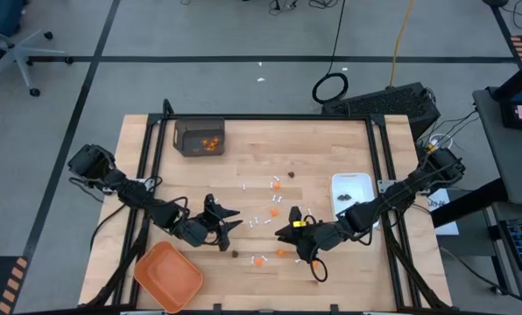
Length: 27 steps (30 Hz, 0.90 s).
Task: Sort Halloween decoration
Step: Put the black skull toy into the white bin
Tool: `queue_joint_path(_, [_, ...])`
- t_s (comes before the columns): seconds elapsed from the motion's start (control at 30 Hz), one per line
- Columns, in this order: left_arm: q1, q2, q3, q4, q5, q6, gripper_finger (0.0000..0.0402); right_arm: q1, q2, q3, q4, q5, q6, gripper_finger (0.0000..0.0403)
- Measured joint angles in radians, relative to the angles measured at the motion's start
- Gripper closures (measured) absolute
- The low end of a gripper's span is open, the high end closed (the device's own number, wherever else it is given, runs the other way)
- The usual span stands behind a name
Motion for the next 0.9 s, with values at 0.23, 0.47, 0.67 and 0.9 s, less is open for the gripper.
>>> queue_joint_path(0.23, [0.015,0.0,0.0,-0.002,-0.001,0.003,0.0263,0.0,0.0,0.0,0.002,0.002,-0.147,0.034])
queue_joint_path(0.47, [0.014,0.0,0.0,-0.004,-0.001,0.008,0.0263,0.0,0.0,0.0,0.002,0.002,-0.162,0.034])
queue_joint_path(0.67, [0.014,0.0,0.0,-0.004,-0.001,0.007,0.0263,0.003,0.0,0.0,0.002,-0.001,-0.041,0.034])
queue_joint_path(0.9, [0.013,0.0,0.0,-0.004,-0.001,0.001,0.0263,0.014,0.0,0.0,0.002,-0.002,0.133,0.034])
